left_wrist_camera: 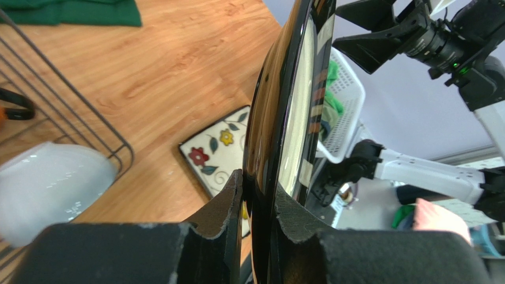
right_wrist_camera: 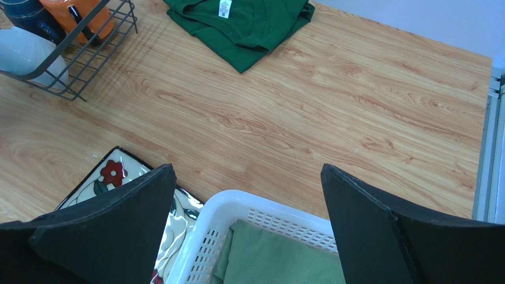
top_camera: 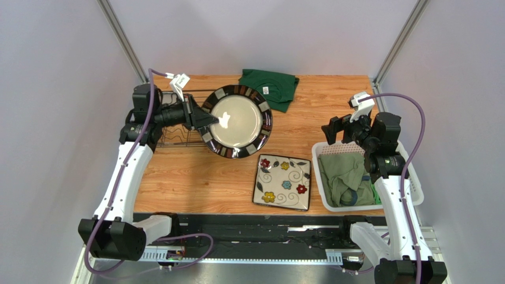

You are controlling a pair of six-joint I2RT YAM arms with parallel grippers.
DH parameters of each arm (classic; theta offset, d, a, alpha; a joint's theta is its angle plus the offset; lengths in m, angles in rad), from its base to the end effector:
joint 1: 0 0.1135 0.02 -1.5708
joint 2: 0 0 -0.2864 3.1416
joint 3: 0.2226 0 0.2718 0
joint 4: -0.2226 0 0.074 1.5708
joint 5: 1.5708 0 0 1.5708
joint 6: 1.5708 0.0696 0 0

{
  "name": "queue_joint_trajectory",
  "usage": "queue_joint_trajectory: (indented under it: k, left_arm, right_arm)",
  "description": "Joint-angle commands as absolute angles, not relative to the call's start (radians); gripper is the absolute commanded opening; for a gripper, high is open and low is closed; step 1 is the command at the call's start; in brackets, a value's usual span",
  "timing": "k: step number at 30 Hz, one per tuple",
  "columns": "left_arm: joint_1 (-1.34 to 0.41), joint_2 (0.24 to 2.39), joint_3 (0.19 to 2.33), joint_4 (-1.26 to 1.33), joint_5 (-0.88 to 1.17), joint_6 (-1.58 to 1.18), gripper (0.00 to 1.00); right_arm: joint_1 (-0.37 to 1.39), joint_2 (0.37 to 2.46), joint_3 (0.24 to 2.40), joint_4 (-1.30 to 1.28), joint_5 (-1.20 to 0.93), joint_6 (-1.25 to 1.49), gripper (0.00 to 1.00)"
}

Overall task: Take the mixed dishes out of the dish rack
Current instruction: Place the plate at the center of the board.

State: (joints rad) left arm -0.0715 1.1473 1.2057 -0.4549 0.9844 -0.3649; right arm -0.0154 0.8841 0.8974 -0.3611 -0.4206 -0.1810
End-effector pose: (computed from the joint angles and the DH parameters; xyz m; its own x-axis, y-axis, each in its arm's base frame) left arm 0.2624 -0.0769 0.4065 -0.6474 -0.1516 -0.7469 0.6154 0.4742 -0.6297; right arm 0.2324 0.0248 0.3516 -0.2687 -0.1602 -0.9498 -0.4251 0.9046 -0.0323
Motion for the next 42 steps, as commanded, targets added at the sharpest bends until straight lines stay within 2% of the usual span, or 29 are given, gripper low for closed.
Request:
queue_joint_trajectory:
  k: [1,10,17,42]
  left_arm:
    - [-0.169,1.16,1.175,-0.12,1.049,-0.606,0.0]
    - [-0.321,1.279,1.036,0.055,0.919,-0.741,0.0]
    - [-0.345,1.397,1.052,0.041,0.913,-0.715,0.0]
    - [-0.477,1.601,1.068,-0.043,0.882,-0.588,0.0]
  right_arm:
    - [-0.015,0.884,0.905,-0.337,-0.402,-0.199,0.99]
    - [-0.017,0.893,0.904,-0.339,-0.397,-0.206,0.99]
    - [-0.018,0.896,0.905,-0.339,-0.393,-0.21,0.99]
    - [-0.018,0.899,0.908,-0.345,-0.4,-0.212,0.99]
